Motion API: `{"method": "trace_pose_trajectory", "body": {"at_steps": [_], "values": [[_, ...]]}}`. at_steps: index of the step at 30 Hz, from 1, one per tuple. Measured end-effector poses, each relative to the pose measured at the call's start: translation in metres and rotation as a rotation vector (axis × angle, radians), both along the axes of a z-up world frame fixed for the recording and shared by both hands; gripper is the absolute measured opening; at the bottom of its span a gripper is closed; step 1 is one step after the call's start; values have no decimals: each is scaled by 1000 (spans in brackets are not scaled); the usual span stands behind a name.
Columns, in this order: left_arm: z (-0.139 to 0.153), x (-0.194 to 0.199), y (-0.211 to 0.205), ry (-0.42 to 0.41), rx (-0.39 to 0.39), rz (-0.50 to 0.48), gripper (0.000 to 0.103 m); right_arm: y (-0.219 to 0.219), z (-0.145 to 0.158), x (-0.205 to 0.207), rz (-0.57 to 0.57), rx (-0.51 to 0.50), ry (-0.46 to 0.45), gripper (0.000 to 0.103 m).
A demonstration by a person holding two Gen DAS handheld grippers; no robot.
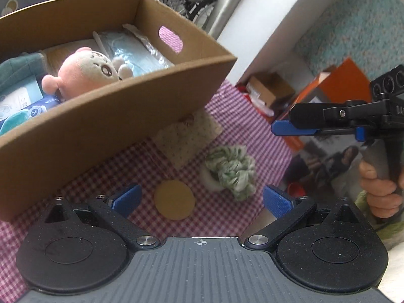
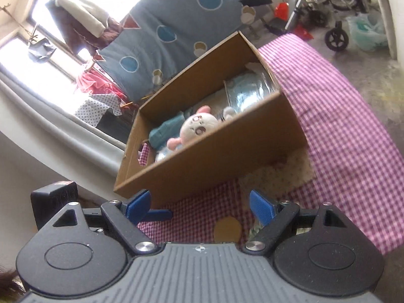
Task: Organize soft objects
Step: 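Move the right gripper to the white tape roll and grasp it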
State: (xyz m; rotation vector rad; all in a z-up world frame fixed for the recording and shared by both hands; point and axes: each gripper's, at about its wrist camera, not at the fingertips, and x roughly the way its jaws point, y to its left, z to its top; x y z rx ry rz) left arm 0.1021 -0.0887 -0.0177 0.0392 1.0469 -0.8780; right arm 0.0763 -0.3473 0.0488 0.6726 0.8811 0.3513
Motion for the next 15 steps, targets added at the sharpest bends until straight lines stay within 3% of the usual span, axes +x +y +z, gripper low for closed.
{"method": "trace_pose_trajectory", "body": {"at_steps": [2,7,9,11,15], "values": [[-12,-4,-12,-22,61,-25,102,4,-16,-1,4,-20,41,70],[-30,-6,-25,-68,141,-69,101,19,-36,0,51,-186,74,59],[-34,-8,-29,-85,162,-83,101,23,-38,-4,60,-260,69,59],[-37,-10,-34,-95,178,-100,101,27,-39,-8,51,-397,54,59],[-37,-13,-42,-93,188,-140,101,36,-52,-8,104,-526,90,72]]}}
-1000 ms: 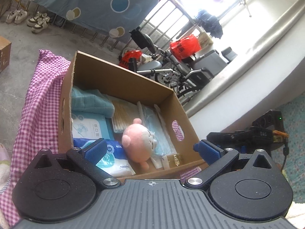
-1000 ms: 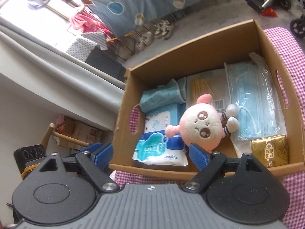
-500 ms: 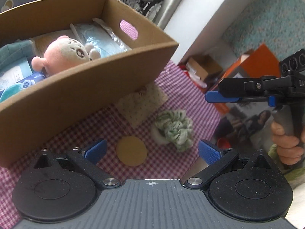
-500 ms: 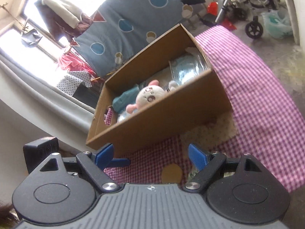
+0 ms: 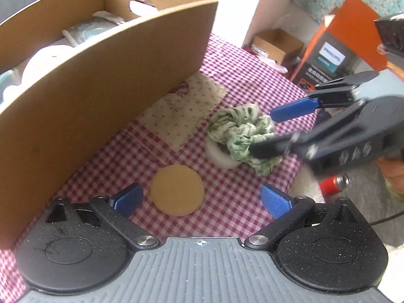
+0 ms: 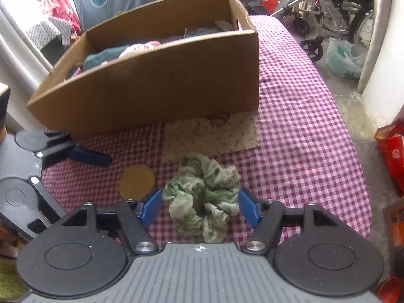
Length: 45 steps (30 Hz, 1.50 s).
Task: Organize soft objects
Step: 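Move the right gripper to the white tape roll and grasp it, then carry the tape roll into the box and release it beside the plush toy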
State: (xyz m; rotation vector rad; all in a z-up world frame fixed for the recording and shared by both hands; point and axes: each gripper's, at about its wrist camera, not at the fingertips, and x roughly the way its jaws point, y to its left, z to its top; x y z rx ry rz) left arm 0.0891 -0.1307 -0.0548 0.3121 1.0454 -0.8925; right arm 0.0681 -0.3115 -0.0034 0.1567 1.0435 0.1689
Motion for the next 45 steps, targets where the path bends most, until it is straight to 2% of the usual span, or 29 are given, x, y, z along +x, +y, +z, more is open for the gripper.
{"method": "trace_pose_trajectory", "body": {"at_steps": [1,3,4,5,6,8,13,15,16,19,20,24,26,28,32,37,41,45], "values": [[-1,0,-3,1,4,-9,101,1,-6,-1,10,-16,6,72],[-2,-1,-9,-3,17,-27,101,-4,-15,-1,13,-29,21,57],[-2,-1,-12,-4,23,-33,101,-9,-18,-1,8,-17,21,54],[-3,-1,-15,-5,28,-39,101,-15,-19,-2,-2,2,17,41],[-3,-1,-18,-5,30,-44,101,-20,-18,-3,-11,21,13,34],[-4,-1,-24,-5,29,-50,101,-31,-15,-5,-43,55,-14,33],[-5,1,-38,-28,14,-70,100,-45,-18,9,-86,22,-68,33],[-5,2,-44,-46,2,-72,97,-47,-21,19,-91,38,-91,33],[-6,3,-46,-53,-2,-71,96,-47,-23,23,-88,50,-104,35],[-9,7,-54,-61,10,-64,89,-48,-23,31,-88,79,-111,50],[-10,8,-57,-65,19,-63,84,-50,-19,30,-87,89,-118,53],[-15,10,-63,-75,38,-82,79,-61,0,10,-83,150,-195,55],[-18,9,-67,-78,62,-92,74,-62,5,0,-47,210,-187,53],[-19,7,-70,-104,81,-101,72,-57,4,-6,-15,256,-145,45],[-21,4,-72,-138,97,-116,66,-46,-6,-9,37,298,-59,36],[-22,0,-72,-162,92,-134,60,-38,-26,3,-5,269,29,29],[-22,0,-71,-165,73,-137,50,-31,-31,10,-2,211,34,27],[-22,-1,-71,-180,63,-133,48,-26,-29,14,-5,193,30,24]]}}
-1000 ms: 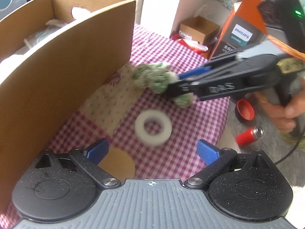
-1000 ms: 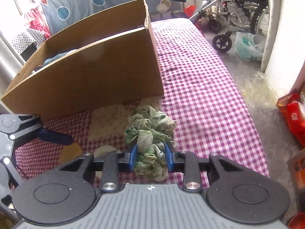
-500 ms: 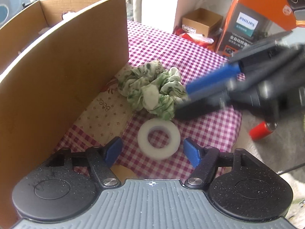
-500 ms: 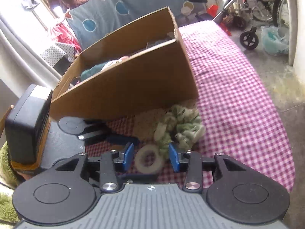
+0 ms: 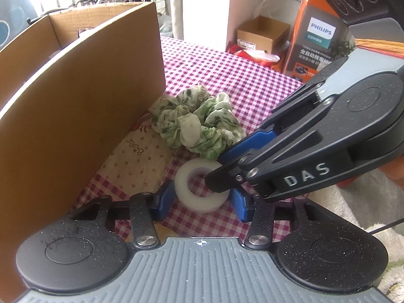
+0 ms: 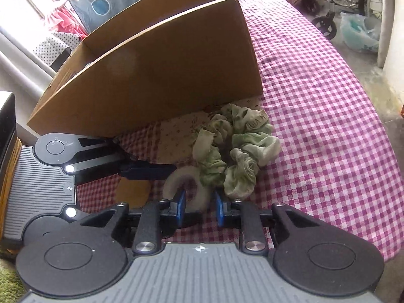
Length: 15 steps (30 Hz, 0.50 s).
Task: Organize soft objects
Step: 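Carry the tape roll into the box and release it beside the plush toy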
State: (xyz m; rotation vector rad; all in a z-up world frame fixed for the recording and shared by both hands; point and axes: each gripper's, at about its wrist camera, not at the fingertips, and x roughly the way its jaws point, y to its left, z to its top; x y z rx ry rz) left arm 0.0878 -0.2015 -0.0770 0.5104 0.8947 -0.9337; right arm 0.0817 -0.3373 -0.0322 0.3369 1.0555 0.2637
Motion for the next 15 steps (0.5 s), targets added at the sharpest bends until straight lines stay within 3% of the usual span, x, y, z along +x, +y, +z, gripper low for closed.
{"method": "trace_pose_trajectory", "body": {"at_steps": [7,15], "values": [[14,-11,14,-24,-35,16,48,11,15,-8,-8,-14,-19,23],[86,-18,52,-181,-125,105,48,37,88,-6,42,-22,-209,23]]}}
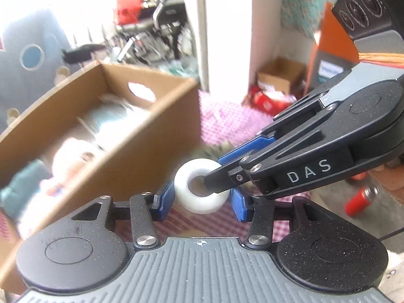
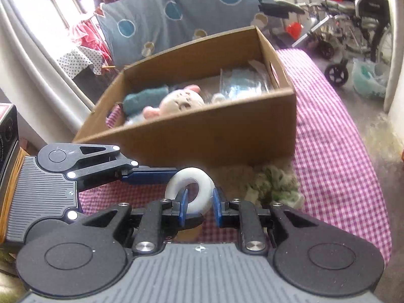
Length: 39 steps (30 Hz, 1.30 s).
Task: Organize soft objects
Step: 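Carry the tape roll into the box and release it beside the plush toy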
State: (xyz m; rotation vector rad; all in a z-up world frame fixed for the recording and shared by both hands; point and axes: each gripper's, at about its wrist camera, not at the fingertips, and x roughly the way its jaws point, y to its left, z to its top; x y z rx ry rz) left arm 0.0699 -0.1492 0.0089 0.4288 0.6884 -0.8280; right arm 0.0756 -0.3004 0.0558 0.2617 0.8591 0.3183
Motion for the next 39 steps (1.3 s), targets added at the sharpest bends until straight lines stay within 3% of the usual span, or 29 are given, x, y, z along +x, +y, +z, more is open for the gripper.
{"method": "trace_pose_trajectory", "body": {"at_steps": [5,8,10,16,23,29,39], "values": [[43,34,19,-34,-52,61,48,12,43,38,79,-11,-96,23],[57,62,21,-26,-60,81,48,13,58,73,115,-5,-84,23],[59,87,21,23,-65,91,48,13,61,97,137,-7,-58,23],[30,164,19,310,-64,139,48,7,27,175,183,52,165,23],[-11,203,20,548,-44,165,48,3,-20,221,236,71,369,23],[-28,214,11,618,-19,173,48,-4,-39,238,268,67,461,23],[-34,219,2,643,6,175,50,4,-56,256,308,-3,522,23]]}}
